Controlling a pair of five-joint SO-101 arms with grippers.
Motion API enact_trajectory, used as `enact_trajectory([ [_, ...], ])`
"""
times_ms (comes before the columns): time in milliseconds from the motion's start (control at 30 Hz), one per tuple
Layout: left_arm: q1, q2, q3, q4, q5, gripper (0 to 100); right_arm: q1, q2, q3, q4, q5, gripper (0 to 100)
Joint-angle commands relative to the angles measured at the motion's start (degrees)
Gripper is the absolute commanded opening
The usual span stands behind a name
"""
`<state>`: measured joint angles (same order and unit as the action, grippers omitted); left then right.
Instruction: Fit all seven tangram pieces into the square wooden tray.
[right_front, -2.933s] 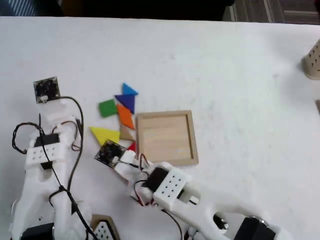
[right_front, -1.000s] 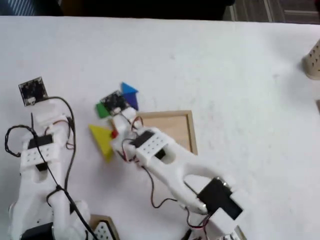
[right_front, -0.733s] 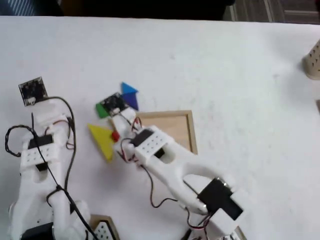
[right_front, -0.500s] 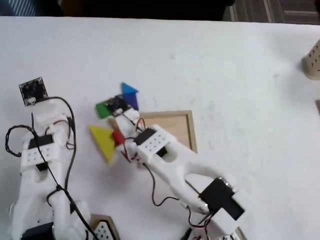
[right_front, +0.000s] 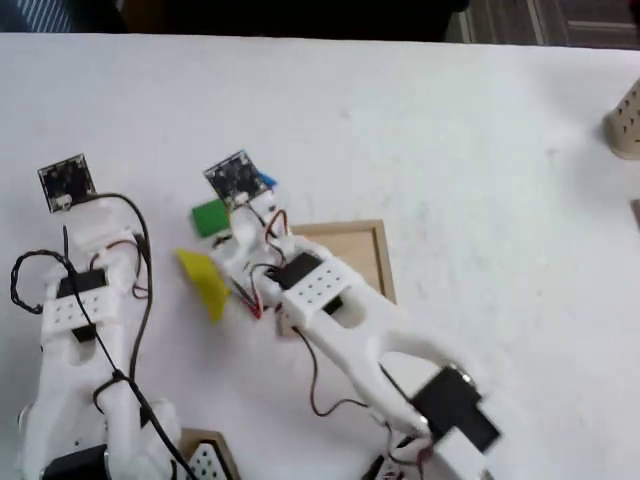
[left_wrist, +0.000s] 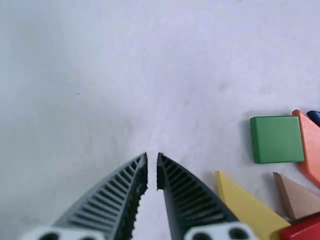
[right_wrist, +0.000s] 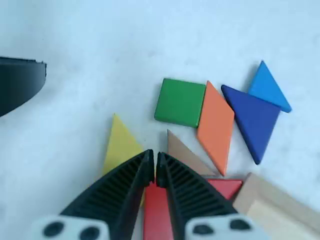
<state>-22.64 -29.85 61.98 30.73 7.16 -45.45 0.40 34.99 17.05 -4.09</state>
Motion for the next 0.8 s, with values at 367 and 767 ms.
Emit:
enact_trajectory([
  [367, -0.4, 0.1, -1.2, -1.2, 0.5, 6, 0.1, 1.9, -2.2, 14.9, 0.8, 1.9],
  [767, -1.7, 0.1, -1.4, -1.2, 0.5, 6, 19.3, -2.9, -9.7, 2.1, -3.3, 1.9],
])
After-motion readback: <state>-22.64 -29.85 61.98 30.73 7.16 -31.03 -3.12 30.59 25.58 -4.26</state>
